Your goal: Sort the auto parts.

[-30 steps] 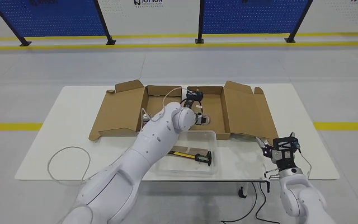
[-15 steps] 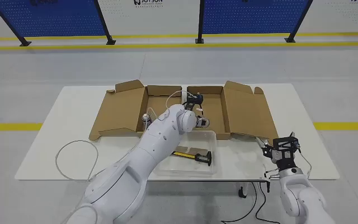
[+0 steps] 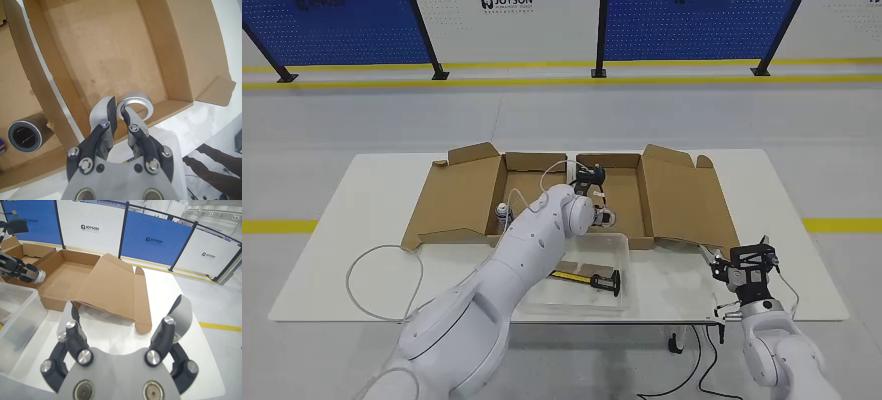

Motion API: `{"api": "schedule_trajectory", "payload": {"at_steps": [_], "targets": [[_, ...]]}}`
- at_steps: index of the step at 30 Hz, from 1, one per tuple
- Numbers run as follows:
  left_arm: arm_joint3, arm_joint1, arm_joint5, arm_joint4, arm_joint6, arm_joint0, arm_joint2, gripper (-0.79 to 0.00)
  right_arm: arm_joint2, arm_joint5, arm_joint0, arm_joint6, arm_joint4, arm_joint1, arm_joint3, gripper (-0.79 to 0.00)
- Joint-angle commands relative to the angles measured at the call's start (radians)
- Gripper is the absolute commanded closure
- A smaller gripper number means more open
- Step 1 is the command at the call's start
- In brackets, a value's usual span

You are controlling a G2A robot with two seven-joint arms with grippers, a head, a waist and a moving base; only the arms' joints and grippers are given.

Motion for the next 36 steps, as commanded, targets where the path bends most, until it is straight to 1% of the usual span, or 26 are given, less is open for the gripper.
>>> {"api": "schedule_trajectory", "payload": {"at_steps": [1,8,13,16,18,22,25,28,32,35,36], "targets": [[0.005,-0.002,-0.001,0.003,0.003,-0.001,-0.001,-0.058,0.000,0.000,0.000,0.000,0.000,0.000,0.000,-0.785],[0.016,-0.007,-0.007,0.009,0.010,-0.007,-0.009,-0.046,0.000,0.000,0.000,0.000,0.000,0.000,0.000,-0.785],[-0.007,-0.003,-0.014,0.029,0.041,-0.011,-0.016,-0.046,0.000,0.000,0.000,0.000,0.000,0.000,0.000,-0.785],[-0.031,0.006,-0.020,0.043,0.064,-0.011,-0.026,-0.058,0.000,0.000,0.000,0.000,0.000,0.000,0.000,-0.785],[-0.055,0.016,-0.021,0.056,0.082,-0.007,-0.037,-0.052,0.000,0.000,0.000,0.000,0.000,0.000,0.000,-0.785],[-0.138,0.045,-0.010,0.104,0.113,0.019,-0.059,-0.074,0.000,0.000,0.000,0.000,0.000,0.000,0.000,-0.785],[-0.248,0.076,0.017,0.149,0.118,0.060,-0.090,-0.108,0.000,0.000,0.000,0.000,0.000,0.000,0.000,-0.785],[-0.407,0.117,0.055,0.208,0.096,0.128,-0.138,-0.139,0.000,0.000,0.000,0.000,0.000,0.000,0.000,-0.785],[-0.687,0.177,0.111,0.332,0.021,0.267,-0.217,-0.219,0.000,0.000,0.000,0.000,0.000,0.000,0.000,-0.785],[-0.907,0.217,0.128,0.425,-0.044,0.391,-0.286,-0.277,0.000,0.000,0.000,0.000,0.000,0.000,0.000,-0.785],[-0.974,0.228,0.129,0.452,-0.063,0.431,-0.308,-0.308,0.000,0.000,0.000,0.000,0.000,0.000,0.000,-0.785]]}}
